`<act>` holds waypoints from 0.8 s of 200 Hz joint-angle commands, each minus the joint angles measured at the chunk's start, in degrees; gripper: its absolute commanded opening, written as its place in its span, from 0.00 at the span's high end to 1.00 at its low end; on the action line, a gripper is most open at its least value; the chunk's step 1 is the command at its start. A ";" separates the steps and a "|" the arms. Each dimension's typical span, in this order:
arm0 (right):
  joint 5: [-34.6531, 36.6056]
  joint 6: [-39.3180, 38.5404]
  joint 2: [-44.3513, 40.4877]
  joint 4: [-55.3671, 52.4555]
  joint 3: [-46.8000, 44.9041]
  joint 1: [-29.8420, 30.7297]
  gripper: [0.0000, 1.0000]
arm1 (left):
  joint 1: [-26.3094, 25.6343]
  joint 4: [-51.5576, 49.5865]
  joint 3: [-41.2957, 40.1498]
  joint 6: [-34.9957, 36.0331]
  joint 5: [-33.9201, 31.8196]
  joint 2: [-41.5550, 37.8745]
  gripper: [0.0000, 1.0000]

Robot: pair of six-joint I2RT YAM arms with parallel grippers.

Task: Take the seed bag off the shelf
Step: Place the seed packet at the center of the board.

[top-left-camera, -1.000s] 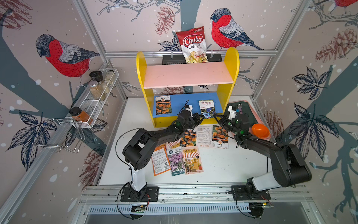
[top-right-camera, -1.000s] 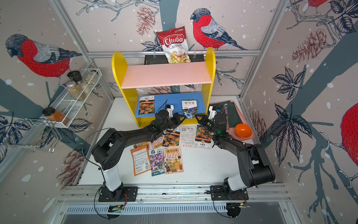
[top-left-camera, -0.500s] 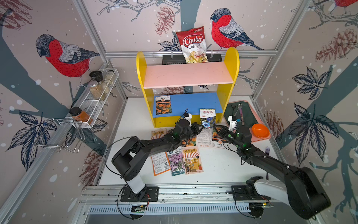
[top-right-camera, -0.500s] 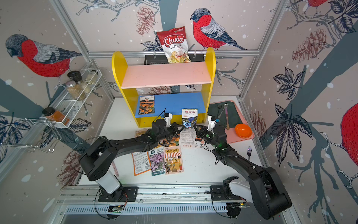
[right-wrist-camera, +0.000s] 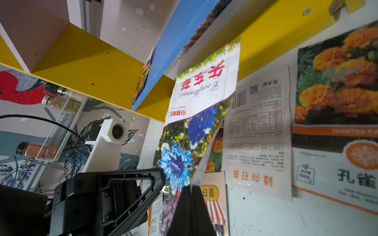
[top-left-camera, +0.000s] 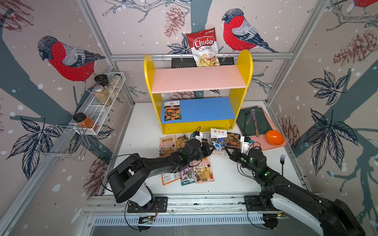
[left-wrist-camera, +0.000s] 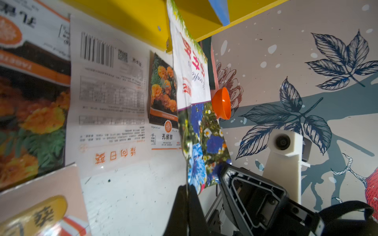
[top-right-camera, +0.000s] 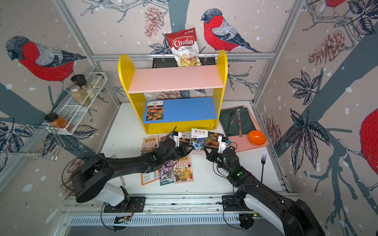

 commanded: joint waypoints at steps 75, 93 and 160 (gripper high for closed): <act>11.92 6.13 -7.10 -10.63 -3.50 16.74 1.00 | -6.70 0.97 -7.79 -4.96 -4.21 -2.26 1.00; 14.06 7.88 -8.59 -12.65 -4.34 19.59 1.00 | -7.69 0.05 -9.10 -5.69 -4.98 -3.51 1.00; 19.39 13.00 -12.05 -16.56 -7.55 25.89 1.00 | -11.37 1.55 -10.93 -8.88 -5.20 -0.60 1.00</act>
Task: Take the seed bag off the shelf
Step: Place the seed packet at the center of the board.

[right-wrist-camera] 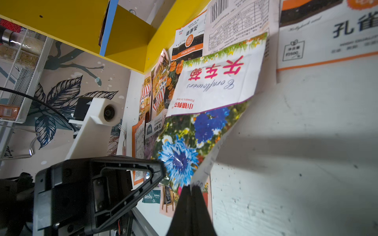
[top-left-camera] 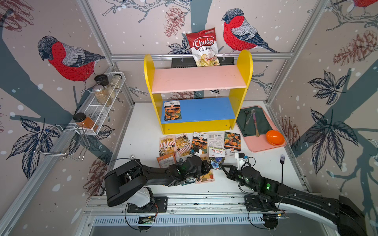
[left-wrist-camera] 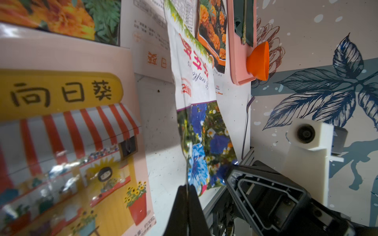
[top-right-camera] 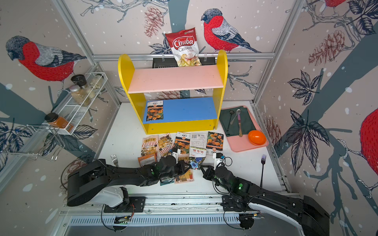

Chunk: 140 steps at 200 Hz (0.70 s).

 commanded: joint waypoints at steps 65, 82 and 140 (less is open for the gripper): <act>3.44 4.44 -4.24 -7.33 -1.47 1.16 1.00 | -2.45 6.43 -0.47 -3.57 -0.46 5.68 1.00; 3.73 4.74 -5.06 -8.50 -1.64 1.14 1.00 | -2.89 6.26 -0.30 -3.85 -0.70 5.82 1.00; 3.86 5.15 -6.07 -9.89 -2.08 1.17 0.81 | -3.82 7.46 -2.33 -6.13 -1.47 6.46 1.00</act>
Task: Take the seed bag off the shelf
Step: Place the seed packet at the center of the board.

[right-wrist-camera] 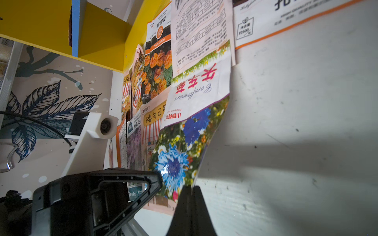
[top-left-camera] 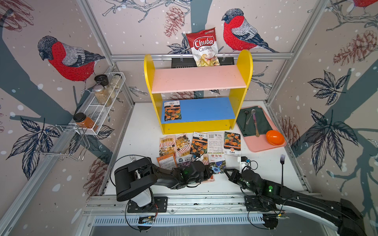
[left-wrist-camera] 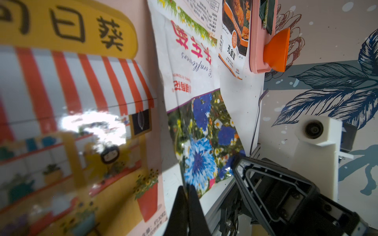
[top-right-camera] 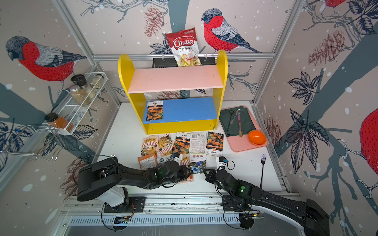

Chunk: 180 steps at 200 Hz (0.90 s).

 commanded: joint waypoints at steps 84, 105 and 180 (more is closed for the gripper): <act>5.23 -0.16 -4.08 -8.83 2.38 0.03 0.14 | -1.06 3.62 -0.03 -2.35 -0.17 3.11 1.00; 6.21 -0.77 -5.96 -10.86 2.82 -0.04 0.12 | -1.48 3.81 -0.86 -3.40 -1.68 2.28 1.00; 7.86 -2.23 -7.05 -11.94 3.83 -0.24 0.11 | -3.04 3.29 -1.86 -7.01 -3.93 1.24 0.72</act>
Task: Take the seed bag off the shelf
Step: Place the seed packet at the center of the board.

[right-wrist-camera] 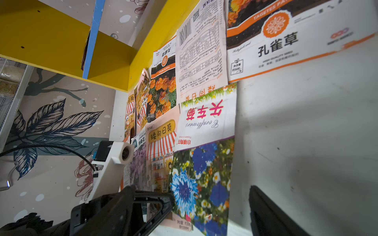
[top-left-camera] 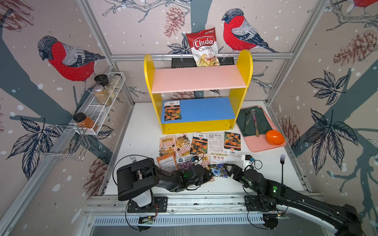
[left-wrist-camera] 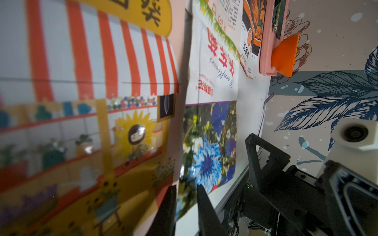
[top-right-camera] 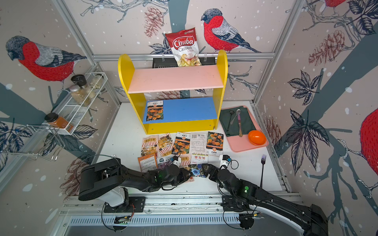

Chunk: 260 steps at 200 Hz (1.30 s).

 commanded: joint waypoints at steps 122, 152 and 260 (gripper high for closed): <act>-3.01 -11.70 4.21 0.00 6.56 -9.80 0.00 | -1.67 -13.82 -0.59 0.61 -1.56 -13.92 0.04; -6.27 -15.58 7.88 2.55 9.33 -13.24 0.00 | -1.71 -20.28 1.75 4.12 -4.96 -20.32 0.03; -19.43 -28.22 28.24 8.99 24.02 -16.43 0.00 | 10.05 -41.98 3.44 15.75 -11.62 -43.91 0.05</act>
